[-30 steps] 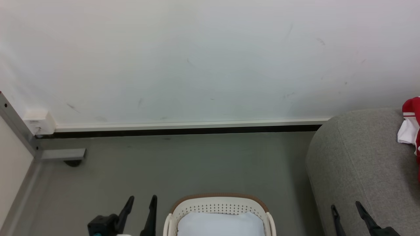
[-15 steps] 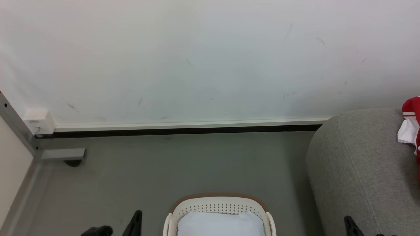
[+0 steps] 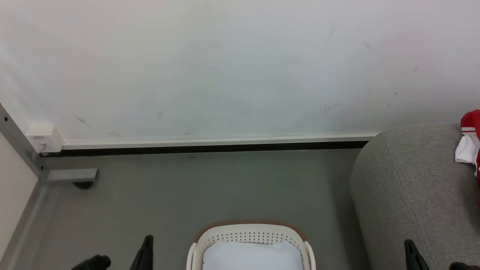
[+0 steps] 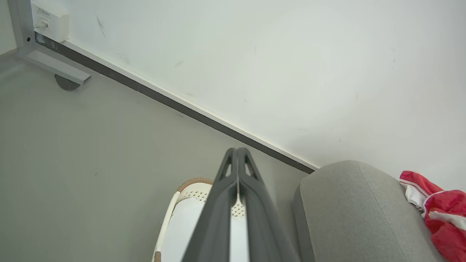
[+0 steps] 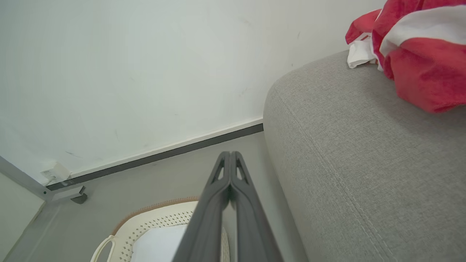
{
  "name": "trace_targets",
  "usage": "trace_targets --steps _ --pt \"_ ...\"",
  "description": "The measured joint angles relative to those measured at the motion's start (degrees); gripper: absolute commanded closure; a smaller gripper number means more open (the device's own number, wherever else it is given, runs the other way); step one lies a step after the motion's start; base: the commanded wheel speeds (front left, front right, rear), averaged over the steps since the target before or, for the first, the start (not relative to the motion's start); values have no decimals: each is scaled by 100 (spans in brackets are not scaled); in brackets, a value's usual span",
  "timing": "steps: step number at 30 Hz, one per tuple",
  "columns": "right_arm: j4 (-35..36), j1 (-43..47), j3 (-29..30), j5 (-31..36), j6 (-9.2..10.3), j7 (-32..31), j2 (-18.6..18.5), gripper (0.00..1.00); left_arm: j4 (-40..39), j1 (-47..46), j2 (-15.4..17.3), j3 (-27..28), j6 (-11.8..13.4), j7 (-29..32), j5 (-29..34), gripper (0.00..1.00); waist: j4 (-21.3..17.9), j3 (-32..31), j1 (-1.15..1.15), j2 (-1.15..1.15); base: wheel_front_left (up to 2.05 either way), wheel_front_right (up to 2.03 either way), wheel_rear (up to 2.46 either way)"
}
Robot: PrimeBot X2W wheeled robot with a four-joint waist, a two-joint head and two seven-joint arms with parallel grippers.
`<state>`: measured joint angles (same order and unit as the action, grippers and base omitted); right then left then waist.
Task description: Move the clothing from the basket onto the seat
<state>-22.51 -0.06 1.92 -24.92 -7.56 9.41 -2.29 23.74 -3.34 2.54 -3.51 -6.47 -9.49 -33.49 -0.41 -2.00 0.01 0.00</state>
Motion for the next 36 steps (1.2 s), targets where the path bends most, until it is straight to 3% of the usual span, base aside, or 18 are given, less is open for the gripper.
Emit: trace_targets --steps 36 --pt "382 -257 204 -3026 0 -711 -7 100 -424 -103 1 465 -33 726 -2614 100 14 74 0 0 0 0 0"
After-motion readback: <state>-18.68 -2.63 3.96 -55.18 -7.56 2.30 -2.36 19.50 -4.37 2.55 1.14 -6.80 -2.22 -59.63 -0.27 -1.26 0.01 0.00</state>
